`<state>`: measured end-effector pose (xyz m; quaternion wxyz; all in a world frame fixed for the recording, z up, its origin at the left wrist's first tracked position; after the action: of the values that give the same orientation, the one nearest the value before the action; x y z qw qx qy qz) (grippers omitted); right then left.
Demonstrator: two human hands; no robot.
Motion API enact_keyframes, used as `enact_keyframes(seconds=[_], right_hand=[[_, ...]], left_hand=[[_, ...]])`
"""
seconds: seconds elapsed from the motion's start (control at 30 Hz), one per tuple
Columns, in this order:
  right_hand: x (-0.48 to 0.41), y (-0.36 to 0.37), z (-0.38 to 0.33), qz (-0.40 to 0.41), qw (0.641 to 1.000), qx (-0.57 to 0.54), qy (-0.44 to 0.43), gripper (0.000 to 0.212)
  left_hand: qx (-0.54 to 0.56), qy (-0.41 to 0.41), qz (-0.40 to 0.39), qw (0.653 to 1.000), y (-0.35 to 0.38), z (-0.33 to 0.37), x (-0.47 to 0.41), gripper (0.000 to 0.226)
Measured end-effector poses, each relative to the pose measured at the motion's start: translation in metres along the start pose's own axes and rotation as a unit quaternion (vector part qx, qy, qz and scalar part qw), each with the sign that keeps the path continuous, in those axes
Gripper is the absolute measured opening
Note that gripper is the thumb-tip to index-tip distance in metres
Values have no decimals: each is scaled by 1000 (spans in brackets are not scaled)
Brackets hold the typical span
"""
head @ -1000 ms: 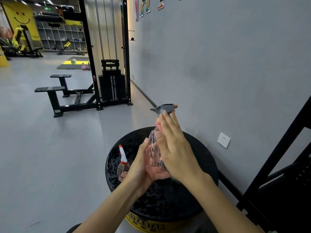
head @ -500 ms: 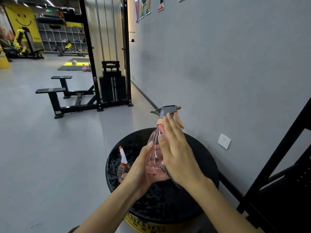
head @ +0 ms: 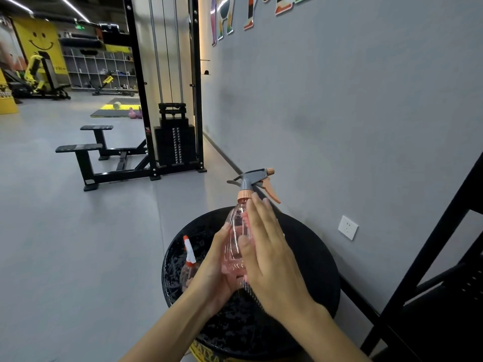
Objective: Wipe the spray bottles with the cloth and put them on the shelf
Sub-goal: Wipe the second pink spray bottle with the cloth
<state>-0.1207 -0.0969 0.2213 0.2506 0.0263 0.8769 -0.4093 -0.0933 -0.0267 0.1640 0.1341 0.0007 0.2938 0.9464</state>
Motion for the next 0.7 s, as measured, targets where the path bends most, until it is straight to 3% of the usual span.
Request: enact_keyframes(seconds=[0.13, 0.53, 0.7], right_hand=[[-17, -8, 13, -6, 997, -56, 46, 61], [10, 5, 9, 10, 997, -71, 32, 60], [-10, -7, 11, 3, 997, -71, 38, 56]], left_hand=[[-12, -18, -2, 1000, 2, -6, 2, 44], [13, -3, 2, 1000, -1, -3, 0, 32], [-38, -15, -3, 999, -2, -6, 1, 53]])
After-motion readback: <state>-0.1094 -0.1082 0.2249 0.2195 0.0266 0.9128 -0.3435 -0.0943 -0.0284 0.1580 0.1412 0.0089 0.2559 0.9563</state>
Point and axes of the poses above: each hand's wrist, its own x-axis away from the middle knuckle, its own y-axis out of the palm, z = x × y, the point moved 8 cm from there along -x, towards the middle knuckle, and after that the axes turned 5 degrees about y, right-handed, at the moved point
